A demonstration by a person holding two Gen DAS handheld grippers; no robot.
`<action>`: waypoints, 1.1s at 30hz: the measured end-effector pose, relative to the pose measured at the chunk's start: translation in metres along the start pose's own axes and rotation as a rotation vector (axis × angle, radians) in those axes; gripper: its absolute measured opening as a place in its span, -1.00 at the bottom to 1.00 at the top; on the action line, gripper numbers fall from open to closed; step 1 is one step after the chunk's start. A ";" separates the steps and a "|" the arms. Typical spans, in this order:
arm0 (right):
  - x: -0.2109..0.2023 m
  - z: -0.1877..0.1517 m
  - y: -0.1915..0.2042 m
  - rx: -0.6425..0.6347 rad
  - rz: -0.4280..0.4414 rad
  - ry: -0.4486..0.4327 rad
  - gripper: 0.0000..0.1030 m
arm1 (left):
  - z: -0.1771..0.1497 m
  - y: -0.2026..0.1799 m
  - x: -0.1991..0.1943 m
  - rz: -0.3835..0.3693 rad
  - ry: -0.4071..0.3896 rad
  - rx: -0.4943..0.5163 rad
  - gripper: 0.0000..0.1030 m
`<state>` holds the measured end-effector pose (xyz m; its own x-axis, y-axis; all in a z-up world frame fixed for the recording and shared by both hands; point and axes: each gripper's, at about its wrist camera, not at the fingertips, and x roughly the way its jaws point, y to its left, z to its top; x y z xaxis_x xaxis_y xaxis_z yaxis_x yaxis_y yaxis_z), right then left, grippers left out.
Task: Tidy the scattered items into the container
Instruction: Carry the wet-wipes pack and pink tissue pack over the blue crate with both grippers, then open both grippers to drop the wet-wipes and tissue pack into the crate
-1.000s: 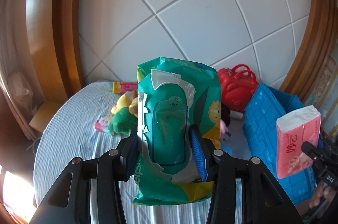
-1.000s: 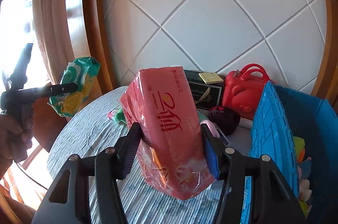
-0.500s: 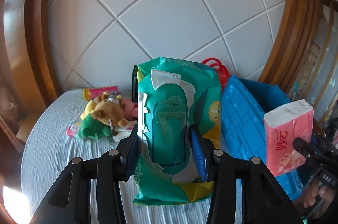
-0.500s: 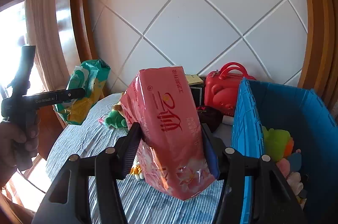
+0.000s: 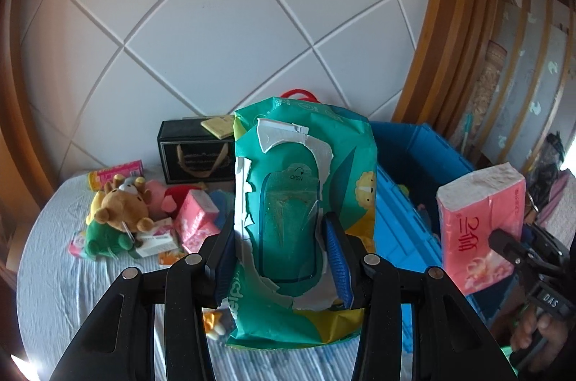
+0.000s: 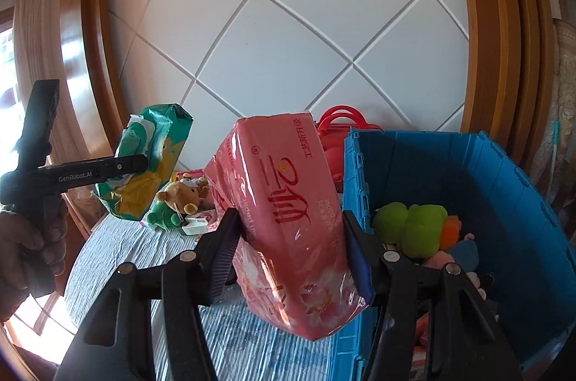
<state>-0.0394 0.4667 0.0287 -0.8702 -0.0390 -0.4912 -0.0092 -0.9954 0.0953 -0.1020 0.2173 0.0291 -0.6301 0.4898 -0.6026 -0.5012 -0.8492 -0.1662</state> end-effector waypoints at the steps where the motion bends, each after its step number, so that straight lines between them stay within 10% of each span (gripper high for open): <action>1: -0.003 -0.001 -0.005 0.006 -0.012 -0.002 0.06 | 0.001 -0.008 0.004 -0.012 0.002 0.011 -0.15; 33: -0.055 -0.038 -0.175 0.234 -0.421 0.038 0.06 | 0.045 -0.235 0.115 -0.382 0.063 0.299 -0.15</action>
<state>0.0285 0.6399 0.0057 -0.7485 0.3559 -0.5596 -0.4712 -0.8791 0.0712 -0.0836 0.4822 0.0340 -0.3355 0.7344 -0.5900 -0.8435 -0.5131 -0.1590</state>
